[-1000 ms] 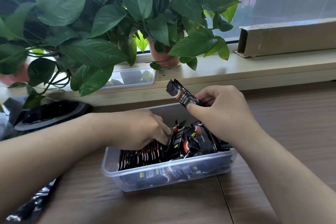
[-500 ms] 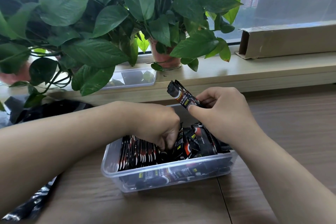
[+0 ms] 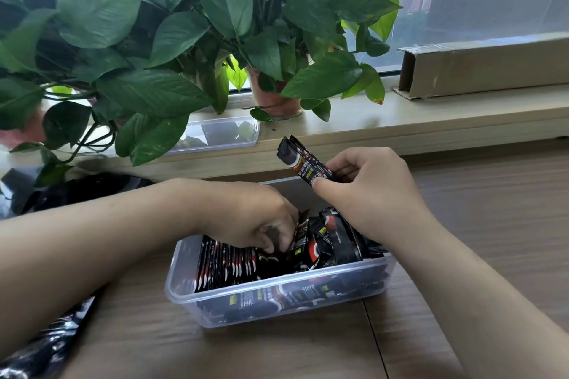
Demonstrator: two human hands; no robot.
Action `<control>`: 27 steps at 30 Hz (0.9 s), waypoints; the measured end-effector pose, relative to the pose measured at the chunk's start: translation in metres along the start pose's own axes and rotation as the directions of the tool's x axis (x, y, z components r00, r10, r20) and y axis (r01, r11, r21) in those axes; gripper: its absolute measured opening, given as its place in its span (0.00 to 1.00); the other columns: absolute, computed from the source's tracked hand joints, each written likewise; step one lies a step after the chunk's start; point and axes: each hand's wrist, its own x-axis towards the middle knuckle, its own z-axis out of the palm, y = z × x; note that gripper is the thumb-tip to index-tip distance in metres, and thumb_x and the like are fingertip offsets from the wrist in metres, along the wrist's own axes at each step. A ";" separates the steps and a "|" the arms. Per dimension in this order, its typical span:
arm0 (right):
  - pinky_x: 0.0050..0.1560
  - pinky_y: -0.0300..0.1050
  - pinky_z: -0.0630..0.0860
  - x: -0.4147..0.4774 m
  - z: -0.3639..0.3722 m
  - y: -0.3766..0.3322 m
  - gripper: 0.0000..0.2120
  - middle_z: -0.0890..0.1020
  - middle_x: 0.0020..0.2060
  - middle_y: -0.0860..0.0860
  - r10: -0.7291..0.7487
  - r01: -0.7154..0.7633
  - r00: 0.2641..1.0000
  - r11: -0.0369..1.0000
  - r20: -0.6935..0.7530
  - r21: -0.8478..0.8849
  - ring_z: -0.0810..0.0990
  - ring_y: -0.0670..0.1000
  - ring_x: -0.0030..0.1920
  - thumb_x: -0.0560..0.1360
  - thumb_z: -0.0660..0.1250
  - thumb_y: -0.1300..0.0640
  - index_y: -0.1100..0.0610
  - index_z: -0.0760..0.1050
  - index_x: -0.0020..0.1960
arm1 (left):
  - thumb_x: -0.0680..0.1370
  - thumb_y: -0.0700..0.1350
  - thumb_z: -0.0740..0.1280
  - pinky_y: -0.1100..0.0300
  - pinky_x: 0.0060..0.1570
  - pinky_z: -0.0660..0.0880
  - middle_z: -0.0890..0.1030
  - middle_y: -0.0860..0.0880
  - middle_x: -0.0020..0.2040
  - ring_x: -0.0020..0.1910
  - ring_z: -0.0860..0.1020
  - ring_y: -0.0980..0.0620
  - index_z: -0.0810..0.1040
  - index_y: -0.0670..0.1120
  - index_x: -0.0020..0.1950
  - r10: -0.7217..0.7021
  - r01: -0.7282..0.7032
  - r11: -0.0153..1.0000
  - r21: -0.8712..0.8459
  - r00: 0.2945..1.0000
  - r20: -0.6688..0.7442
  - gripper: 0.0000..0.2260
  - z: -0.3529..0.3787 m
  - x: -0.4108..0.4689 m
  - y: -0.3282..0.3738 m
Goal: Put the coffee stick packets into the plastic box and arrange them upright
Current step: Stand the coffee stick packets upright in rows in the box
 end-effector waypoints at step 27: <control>0.39 0.41 0.81 -0.001 0.000 -0.001 0.03 0.83 0.29 0.43 -0.006 0.006 1.000 0.999 -0.004 -0.039 0.81 0.41 0.34 0.66 0.76 0.51 0.48 0.82 0.35 | 0.77 0.42 0.70 0.58 0.41 0.74 0.82 0.56 0.41 0.47 0.75 0.56 0.80 0.51 0.46 0.150 -0.092 0.964 0.249 0.963 -0.226 0.04 -0.001 -0.024 0.027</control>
